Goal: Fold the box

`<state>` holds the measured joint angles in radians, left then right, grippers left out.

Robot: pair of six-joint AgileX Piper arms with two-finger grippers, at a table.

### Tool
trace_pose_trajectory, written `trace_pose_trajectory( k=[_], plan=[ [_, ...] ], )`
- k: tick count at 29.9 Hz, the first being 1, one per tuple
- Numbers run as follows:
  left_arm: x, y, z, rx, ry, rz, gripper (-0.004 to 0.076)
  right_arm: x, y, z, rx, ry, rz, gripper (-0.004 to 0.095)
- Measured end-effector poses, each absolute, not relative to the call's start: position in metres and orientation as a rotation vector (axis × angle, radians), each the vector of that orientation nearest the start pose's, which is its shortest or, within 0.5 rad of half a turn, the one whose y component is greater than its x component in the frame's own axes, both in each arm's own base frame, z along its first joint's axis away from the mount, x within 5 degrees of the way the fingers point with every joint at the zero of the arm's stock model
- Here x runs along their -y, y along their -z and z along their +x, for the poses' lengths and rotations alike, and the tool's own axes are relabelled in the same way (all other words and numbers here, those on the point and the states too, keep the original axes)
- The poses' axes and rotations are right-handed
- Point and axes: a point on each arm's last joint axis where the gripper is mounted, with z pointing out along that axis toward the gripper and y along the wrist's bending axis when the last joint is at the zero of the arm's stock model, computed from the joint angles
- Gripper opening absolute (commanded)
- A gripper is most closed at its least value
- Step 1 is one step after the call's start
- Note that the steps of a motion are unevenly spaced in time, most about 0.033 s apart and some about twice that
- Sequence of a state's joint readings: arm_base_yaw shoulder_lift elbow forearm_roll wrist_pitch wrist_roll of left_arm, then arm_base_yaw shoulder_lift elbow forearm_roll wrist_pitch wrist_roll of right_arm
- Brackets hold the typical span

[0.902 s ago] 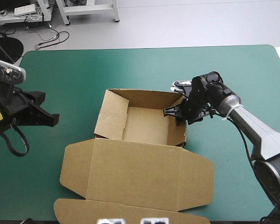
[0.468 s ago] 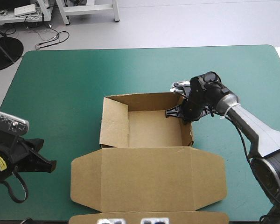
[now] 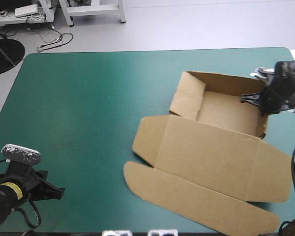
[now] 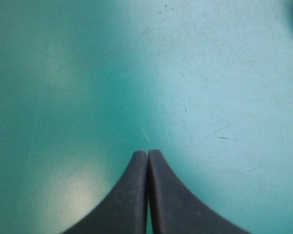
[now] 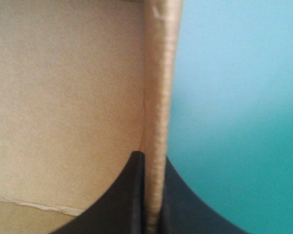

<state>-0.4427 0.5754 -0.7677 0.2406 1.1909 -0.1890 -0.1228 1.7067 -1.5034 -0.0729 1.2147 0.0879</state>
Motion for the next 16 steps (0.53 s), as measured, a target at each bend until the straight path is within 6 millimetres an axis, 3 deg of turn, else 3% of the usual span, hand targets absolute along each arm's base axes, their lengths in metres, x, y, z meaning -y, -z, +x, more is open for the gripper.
trace_pose_trajectory(
  k=[4, 7, 12, 16],
  plan=[
    [0.014, -0.327, 0.077, -2.417, -0.036, 0.325, -0.0010, 0.119, -0.303, 0.332, -2.829, 0.165, 0.514, -0.0019],
    [0.014, -0.328, 0.078, -2.394, -0.035, 0.326, -0.0010, 0.154, -0.303, 0.322, -2.779, 0.201, 0.622, -0.0018],
    [0.013, -0.330, 0.080, -2.369, -0.056, 0.329, -0.0010, 0.182, -0.296, 0.315, -2.765, 0.284, 0.678, 0.0008],
    [0.012, -0.330, 0.081, -2.361, -0.084, 0.329, -0.0010, 0.186, -0.288, 0.318, -2.791, 0.328, 0.652, 0.0181]
  ],
)
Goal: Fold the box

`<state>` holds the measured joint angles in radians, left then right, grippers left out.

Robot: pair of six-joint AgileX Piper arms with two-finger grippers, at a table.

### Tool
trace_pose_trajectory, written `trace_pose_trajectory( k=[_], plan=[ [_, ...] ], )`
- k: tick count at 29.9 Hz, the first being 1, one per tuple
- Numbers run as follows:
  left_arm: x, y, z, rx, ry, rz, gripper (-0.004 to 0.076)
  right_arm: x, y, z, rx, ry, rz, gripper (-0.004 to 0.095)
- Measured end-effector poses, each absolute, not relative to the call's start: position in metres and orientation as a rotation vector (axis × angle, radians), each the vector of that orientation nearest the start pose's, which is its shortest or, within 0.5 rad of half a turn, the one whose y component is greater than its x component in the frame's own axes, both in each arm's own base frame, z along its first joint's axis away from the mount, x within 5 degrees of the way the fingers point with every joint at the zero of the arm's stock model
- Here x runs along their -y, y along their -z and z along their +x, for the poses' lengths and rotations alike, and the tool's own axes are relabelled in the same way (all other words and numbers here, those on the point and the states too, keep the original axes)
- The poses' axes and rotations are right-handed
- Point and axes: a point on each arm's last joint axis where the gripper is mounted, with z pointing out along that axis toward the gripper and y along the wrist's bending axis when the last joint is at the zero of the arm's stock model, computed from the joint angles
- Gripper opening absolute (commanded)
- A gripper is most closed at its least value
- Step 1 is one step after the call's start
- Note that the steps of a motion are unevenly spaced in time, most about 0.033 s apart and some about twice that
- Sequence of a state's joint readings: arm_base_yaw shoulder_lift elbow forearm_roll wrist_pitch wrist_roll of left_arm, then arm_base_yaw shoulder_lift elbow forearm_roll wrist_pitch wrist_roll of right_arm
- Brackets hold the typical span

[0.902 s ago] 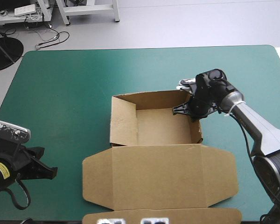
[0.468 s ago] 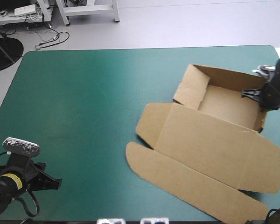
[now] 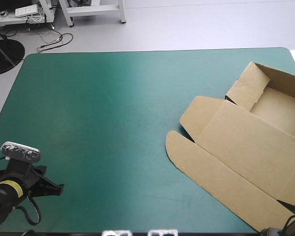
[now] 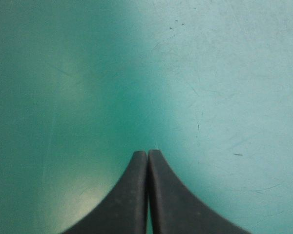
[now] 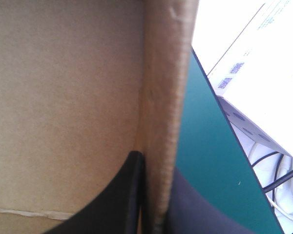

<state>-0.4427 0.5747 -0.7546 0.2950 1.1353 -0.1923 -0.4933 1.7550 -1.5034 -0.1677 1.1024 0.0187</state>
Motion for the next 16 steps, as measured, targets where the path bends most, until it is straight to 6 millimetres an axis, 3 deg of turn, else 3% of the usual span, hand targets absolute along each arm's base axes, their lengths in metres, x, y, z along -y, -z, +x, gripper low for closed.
trace_pose_trajectory(
  k=[3, 5, 16],
  plan=[
    [0.011, -0.331, 0.081, -2.358, -0.098, 0.330, -0.0010, 0.189, -0.286, 0.318, -2.817, 0.364, 0.603, 0.0361],
    [0.011, -0.331, 0.081, -2.357, -0.101, 0.326, -0.0010, 0.189, -0.286, 0.317, -2.837, 0.383, 0.543, 0.0425],
    [0.010, -0.331, 0.081, -2.354, -0.109, 0.327, -0.0010, 0.188, -0.311, 0.317, -2.804, 0.391, 0.485, 0.0411]
  ],
)
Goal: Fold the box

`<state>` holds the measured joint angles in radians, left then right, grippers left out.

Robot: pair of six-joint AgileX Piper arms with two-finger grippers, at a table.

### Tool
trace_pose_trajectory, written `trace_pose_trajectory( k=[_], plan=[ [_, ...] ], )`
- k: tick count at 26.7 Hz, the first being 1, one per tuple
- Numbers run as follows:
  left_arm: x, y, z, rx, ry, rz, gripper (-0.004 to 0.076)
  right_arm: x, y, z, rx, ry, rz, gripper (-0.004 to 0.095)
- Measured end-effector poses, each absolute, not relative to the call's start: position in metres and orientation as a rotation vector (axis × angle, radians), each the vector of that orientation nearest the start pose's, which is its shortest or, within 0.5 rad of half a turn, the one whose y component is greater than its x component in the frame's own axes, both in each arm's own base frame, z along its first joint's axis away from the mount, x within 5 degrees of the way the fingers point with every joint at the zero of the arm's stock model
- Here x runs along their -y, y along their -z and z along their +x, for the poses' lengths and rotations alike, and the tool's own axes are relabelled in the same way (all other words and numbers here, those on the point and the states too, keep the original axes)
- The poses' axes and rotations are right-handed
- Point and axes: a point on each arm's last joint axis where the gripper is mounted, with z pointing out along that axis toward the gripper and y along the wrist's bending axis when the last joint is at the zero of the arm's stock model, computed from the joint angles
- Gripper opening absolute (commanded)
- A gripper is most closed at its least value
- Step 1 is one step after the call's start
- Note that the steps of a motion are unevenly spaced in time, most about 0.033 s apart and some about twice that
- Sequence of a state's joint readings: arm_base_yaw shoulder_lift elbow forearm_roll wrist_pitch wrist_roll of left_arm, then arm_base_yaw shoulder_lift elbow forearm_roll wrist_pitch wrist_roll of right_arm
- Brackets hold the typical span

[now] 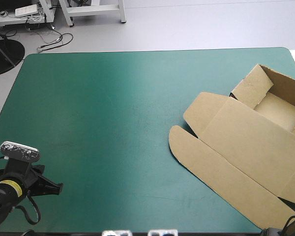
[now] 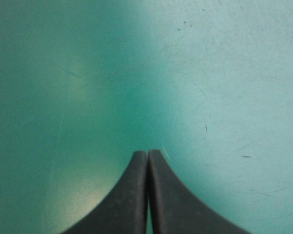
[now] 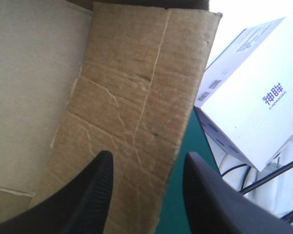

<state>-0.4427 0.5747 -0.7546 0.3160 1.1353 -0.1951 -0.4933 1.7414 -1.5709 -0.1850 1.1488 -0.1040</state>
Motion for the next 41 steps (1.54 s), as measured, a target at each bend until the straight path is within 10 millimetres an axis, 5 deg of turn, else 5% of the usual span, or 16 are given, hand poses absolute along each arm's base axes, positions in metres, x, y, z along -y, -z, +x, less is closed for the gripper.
trace_pose_trajectory(
  k=[10, 17, 24, 33, 41],
  plan=[
    [0.017, -0.332, 0.082, -2.311, -0.053, 0.419, -0.0010, 0.161, -0.364, 0.291, -2.658, 0.253, 0.485, 0.0253],
    [0.024, -0.334, 0.083, -2.266, 0.029, 0.485, -0.0010, 0.111, -0.411, 0.262, -2.522, 0.096, 0.279, 0.0006],
    [0.025, -0.332, 0.082, -2.247, 0.034, 0.517, -0.0010, 0.062, -0.429, 0.218, -2.477, 0.019, 0.117, -0.0019],
    [0.026, -0.293, 0.066, -2.229, 0.155, 0.519, -0.0010, 0.027, -0.391, 0.132, -2.457, -0.012, 0.080, -0.0019],
    [0.025, -0.278, 0.057, -2.185, 0.176, 0.584, -0.0010, 0.002, -0.307, 0.066, -2.446, -0.035, 0.063, -0.0020]
  ],
)
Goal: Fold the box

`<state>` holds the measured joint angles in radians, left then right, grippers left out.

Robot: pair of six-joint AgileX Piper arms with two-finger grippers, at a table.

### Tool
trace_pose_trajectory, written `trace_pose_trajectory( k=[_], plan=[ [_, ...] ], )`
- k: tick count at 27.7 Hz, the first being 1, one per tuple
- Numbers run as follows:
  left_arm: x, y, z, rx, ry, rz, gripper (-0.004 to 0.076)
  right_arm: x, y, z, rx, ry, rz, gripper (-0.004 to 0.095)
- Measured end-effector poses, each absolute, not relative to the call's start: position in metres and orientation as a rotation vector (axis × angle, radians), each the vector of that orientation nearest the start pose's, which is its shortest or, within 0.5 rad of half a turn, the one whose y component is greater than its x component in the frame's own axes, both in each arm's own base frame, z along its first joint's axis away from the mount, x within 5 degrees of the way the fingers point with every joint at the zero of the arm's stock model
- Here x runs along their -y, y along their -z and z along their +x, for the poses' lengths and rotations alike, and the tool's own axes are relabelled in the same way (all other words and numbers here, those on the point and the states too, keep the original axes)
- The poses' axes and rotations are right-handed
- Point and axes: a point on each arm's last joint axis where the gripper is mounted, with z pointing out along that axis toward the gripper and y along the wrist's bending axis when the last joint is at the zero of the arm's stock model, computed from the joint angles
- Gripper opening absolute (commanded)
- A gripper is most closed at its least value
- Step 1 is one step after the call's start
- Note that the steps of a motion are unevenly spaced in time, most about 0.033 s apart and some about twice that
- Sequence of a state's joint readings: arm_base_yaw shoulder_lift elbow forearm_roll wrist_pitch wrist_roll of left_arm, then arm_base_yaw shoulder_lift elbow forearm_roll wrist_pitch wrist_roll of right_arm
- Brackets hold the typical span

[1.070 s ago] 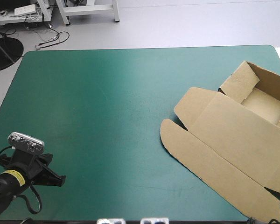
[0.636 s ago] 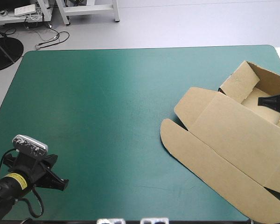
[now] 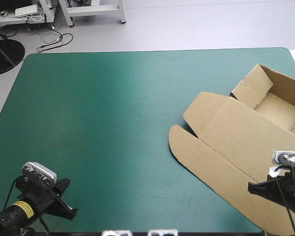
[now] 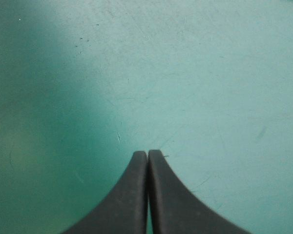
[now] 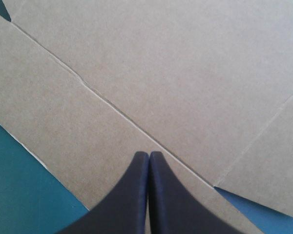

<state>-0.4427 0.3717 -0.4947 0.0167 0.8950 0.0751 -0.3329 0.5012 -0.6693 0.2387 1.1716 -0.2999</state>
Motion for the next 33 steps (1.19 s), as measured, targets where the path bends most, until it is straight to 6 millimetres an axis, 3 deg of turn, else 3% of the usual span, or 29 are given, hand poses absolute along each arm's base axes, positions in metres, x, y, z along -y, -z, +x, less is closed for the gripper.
trace_pose_trajectory(
  k=[2, 10, 17, 24, 33],
  plan=[
    [0.026, -0.279, 0.057, -2.168, 0.174, 0.597, -0.0010, -0.003, -0.291, 0.055, -2.426, -0.038, 0.061, -0.0020],
    [0.027, -0.281, 0.058, -2.131, 0.172, 0.614, -0.0010, -0.012, -0.269, 0.049, -2.378, -0.101, -0.031, -0.0020],
    [0.027, -0.281, 0.059, -2.124, 0.169, 0.616, -0.0010, -0.013, -0.267, 0.049, -2.378, -0.115, -0.069, -0.0020],
    [0.030, -0.260, 0.063, -2.138, 0.178, 0.617, -0.0010, -0.013, -0.267, 0.050, -2.375, -0.114, -0.070, -0.0020],
    [0.030, -0.260, 0.064, -2.121, 0.180, 0.614, -0.0010, -0.013, -0.268, 0.050, -2.373, -0.113, -0.069, -0.0020]
  ],
)
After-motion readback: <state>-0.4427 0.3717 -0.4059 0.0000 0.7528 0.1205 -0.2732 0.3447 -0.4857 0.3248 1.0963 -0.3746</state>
